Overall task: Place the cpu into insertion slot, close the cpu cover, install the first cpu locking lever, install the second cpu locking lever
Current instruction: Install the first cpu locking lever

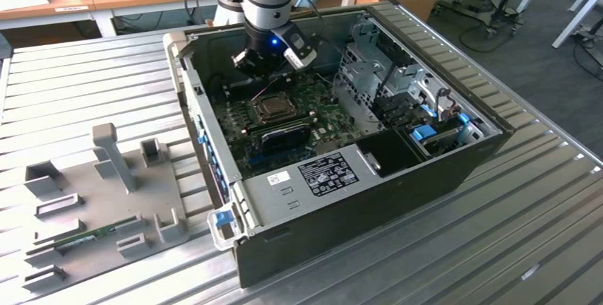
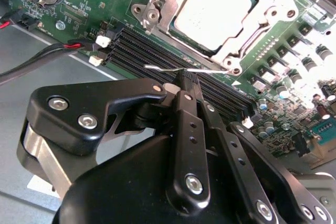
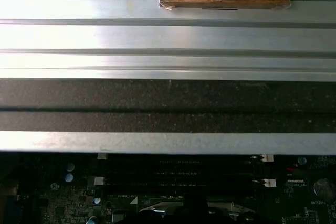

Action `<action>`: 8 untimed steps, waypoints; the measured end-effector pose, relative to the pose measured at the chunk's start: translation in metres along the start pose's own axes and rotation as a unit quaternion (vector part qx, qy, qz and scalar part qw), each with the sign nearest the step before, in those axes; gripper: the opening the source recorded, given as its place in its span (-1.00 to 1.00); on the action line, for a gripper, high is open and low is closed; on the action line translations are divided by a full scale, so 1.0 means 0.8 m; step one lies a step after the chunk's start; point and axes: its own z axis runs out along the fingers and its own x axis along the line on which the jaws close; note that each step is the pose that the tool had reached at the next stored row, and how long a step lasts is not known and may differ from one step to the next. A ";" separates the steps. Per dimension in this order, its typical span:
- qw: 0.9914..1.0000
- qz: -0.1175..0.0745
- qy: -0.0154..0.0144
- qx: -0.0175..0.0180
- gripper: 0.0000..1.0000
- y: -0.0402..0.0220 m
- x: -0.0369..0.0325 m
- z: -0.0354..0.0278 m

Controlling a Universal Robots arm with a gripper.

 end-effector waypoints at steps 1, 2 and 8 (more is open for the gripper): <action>1.000 0.000 0.000 0.000 -0.80 -0.0001 0.0000 0.0004; 1.000 0.000 0.000 0.000 -0.80 -0.0001 0.0000 0.0007; 1.000 0.000 0.000 0.000 -0.80 -0.0009 -0.0006 0.0044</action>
